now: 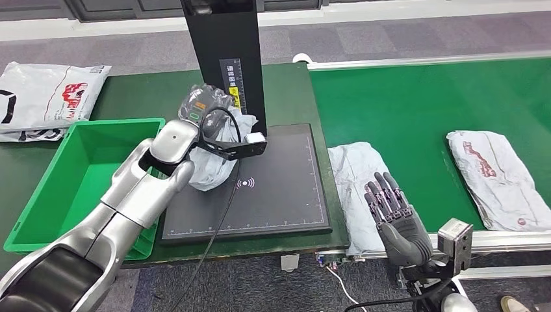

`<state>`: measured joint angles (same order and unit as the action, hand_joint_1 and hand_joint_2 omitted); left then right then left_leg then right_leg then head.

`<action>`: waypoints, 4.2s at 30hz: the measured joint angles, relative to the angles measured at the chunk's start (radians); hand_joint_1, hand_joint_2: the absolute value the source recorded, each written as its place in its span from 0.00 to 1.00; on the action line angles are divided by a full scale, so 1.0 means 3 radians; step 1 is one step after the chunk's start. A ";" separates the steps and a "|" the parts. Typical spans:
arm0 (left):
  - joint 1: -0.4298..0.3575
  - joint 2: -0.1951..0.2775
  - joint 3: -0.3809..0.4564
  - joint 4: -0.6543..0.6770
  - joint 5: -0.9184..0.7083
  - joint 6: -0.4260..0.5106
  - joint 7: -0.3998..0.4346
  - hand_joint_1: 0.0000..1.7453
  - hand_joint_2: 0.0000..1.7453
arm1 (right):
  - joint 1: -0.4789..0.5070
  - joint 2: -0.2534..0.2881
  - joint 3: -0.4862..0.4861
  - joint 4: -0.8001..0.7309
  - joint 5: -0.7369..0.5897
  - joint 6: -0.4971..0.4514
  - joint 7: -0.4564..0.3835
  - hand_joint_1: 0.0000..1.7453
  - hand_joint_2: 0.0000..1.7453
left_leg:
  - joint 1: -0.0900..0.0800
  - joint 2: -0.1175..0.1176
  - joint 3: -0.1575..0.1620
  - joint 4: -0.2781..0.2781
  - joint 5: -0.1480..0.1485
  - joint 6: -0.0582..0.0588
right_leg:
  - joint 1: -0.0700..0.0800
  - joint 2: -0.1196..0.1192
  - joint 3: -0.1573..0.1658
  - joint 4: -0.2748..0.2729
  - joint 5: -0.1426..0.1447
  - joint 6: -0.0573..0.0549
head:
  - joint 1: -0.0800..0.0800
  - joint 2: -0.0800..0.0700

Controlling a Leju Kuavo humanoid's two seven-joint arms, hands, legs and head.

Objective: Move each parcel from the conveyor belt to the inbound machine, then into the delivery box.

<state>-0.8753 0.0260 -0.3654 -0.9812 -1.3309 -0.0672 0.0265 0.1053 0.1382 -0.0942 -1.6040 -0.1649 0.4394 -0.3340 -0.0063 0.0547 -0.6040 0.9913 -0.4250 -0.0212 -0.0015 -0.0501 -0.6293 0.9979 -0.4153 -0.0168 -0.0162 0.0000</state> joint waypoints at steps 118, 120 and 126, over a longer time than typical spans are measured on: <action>0.2261 -0.0142 0.1187 -0.1698 0.6102 -0.1822 -0.1116 0.00 1.00 | -0.1776 -0.1080 -0.0198 0.1214 0.2192 0.0510 0.0680 0.00 1.00 | -0.0045 0.0041 0.0040 0.0011 -0.0048 0.0043 | -0.0042 0.0041 0.0030 0.0003 -0.0025 0.0041 | 0.0002 0.0000; 0.2350 -0.0204 0.1115 -0.1697 0.6053 -0.1892 -0.1171 0.00 1.00 | -0.1935 -0.1217 -0.0198 0.1395 0.2237 0.0510 0.0702 0.00 1.00 | -0.0045 0.0037 0.0040 0.0014 -0.0049 0.0046 | -0.0041 0.0037 0.0032 0.0003 -0.0025 0.0043 | 0.0002 0.0000; 0.2444 -0.0289 0.1043 -0.1687 0.6050 -0.1968 -0.1188 0.00 1.00 | -0.2103 -0.1397 -0.0197 0.1675 0.2315 0.0510 0.0754 0.00 1.00 | -0.0045 0.0028 0.0038 0.0019 -0.0053 0.0052 | -0.0041 0.0025 0.0036 0.0003 -0.0029 0.0050 | 0.0002 0.0000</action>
<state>-0.1421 -0.0607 -0.0525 -1.4872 0.4840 -0.6576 -0.3300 -0.5257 -0.2808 -0.1534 -1.1015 0.5296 0.5924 -0.1077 -0.0198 0.0632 -0.5927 0.9969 -0.4408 -0.0056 -0.0137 -0.0425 -0.6184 0.9989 -0.4239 -0.0018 -0.0156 0.0000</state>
